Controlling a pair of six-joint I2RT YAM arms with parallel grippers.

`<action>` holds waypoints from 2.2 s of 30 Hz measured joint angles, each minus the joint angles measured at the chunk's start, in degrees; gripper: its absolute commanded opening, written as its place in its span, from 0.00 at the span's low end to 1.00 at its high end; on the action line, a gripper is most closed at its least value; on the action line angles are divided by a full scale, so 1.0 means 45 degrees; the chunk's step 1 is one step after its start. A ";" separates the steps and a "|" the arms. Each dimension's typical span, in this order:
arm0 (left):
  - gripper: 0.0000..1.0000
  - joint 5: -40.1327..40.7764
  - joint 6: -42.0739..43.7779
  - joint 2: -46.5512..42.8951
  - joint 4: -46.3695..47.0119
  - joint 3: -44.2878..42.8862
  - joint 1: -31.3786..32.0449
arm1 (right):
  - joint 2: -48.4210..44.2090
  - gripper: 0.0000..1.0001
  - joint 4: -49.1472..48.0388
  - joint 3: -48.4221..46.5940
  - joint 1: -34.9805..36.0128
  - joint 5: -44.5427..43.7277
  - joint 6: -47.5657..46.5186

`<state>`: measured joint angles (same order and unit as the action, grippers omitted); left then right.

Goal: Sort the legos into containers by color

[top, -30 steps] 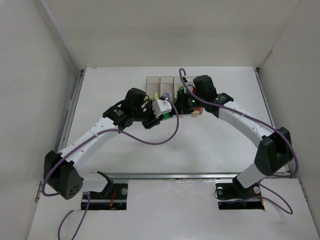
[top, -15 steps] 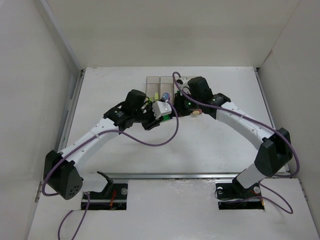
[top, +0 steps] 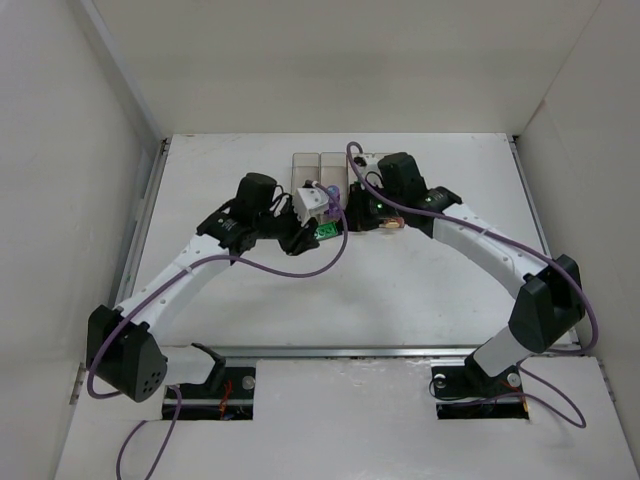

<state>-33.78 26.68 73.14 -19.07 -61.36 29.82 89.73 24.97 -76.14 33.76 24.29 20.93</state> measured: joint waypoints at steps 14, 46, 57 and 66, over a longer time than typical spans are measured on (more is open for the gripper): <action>0.00 -0.0282 -0.0194 0.0015 0.1355 0.0000 -0.0160 | 0.0155 0.00 0.0996 0.0471 -0.0102 -0.1205 0.0005; 0.00 0.3322 -0.0636 -0.0607 0.2948 0.1637 -0.0325 | 0.7470 0.00 0.0092 -0.7242 -0.1273 -0.5037 0.1321; 0.00 0.3385 -0.0850 0.0447 0.3230 0.1277 -0.0976 | 0.8442 0.04 0.0068 -0.8495 -0.2021 -0.5353 0.1991; 0.00 0.3371 -0.0874 0.0777 0.3390 0.1064 -0.1098 | 0.9573 0.49 0.0078 -0.9311 -0.2419 -0.4575 0.2263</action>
<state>-18.61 22.74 76.64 -3.81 -56.58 24.88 132.81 25.32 -118.04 22.87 3.70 31.11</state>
